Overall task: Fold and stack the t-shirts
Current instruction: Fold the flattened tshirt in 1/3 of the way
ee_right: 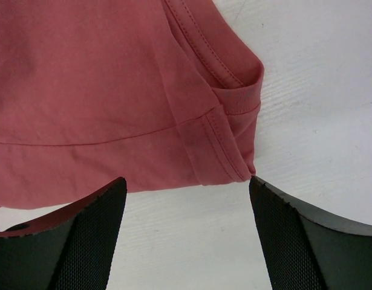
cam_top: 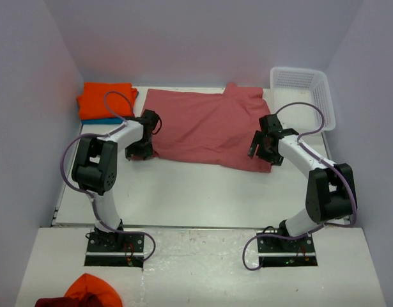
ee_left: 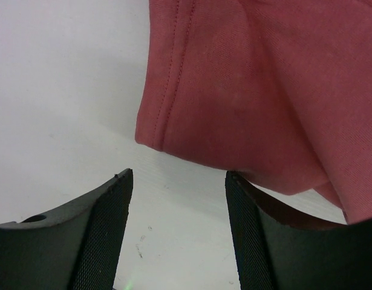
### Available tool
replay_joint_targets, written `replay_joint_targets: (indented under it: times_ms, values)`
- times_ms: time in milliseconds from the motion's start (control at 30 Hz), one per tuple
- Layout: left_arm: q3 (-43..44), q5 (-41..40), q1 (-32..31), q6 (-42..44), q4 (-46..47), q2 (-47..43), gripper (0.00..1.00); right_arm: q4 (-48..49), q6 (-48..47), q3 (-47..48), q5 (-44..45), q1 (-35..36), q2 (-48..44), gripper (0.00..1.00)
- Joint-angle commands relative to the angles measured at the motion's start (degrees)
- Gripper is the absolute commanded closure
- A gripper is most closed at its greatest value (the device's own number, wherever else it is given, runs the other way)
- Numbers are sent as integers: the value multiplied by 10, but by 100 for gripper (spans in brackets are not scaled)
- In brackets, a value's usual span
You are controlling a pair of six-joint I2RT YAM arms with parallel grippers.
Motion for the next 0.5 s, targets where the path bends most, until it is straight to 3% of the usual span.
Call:
replay_joint_targets:
  times_ms: [0, 267, 467]
  values:
    - [8, -23, 3, 8, 11, 10, 36, 18, -1, 15, 4, -1, -25, 18]
    - [37, -11, 28, 3, -3, 50, 40, 13, -15, 14, 19, -1, -37, 17]
    - [-8, -2, 52, -14, 0, 13, 48, 11, -26, 14, 25, -1, -48, 17]
